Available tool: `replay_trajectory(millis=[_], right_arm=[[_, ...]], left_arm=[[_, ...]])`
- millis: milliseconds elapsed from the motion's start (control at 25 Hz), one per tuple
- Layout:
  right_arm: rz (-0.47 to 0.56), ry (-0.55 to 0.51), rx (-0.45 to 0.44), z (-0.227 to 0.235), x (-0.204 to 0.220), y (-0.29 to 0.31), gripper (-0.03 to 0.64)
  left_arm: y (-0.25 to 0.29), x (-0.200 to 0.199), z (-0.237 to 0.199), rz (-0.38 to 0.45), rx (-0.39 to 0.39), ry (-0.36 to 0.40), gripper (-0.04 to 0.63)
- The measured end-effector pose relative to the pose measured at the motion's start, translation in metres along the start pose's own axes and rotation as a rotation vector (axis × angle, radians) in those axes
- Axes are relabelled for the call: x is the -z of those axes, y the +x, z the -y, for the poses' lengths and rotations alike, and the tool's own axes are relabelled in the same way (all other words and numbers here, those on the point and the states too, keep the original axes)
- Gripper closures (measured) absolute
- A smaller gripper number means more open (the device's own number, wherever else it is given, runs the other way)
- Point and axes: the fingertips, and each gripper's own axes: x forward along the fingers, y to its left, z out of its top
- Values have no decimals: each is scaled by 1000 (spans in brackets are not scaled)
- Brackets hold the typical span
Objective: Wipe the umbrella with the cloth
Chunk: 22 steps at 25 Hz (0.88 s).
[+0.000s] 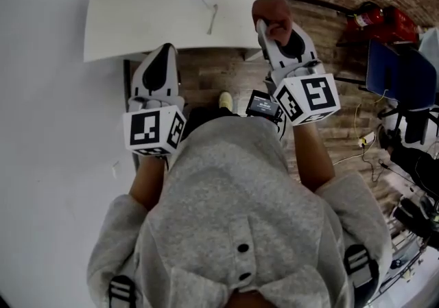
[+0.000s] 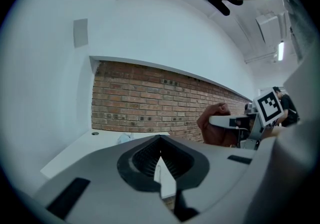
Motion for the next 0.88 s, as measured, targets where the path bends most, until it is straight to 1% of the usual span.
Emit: replay_trajectory(millis=[280, 400, 560, 760, 880], right_arm=[[-13, -29, -25, -9, 0, 14, 517], [-22, -32, -24, -9, -5, 28, 517], [-33, -62, -12, -5, -13, 66, 517], [-62, -77, 6, 1, -16, 123, 517], [-79, -79, 14, 6, -18, 153, 517]], left_arm=[[6, -3, -10, 4, -5, 10, 581], [16, -5, -18, -13, 7, 12, 581], [46, -12, -39, -22, 36, 6, 581], [90, -17, -80, -40, 55, -17, 581], [118, -20, -98, -60, 75, -25, 581]])
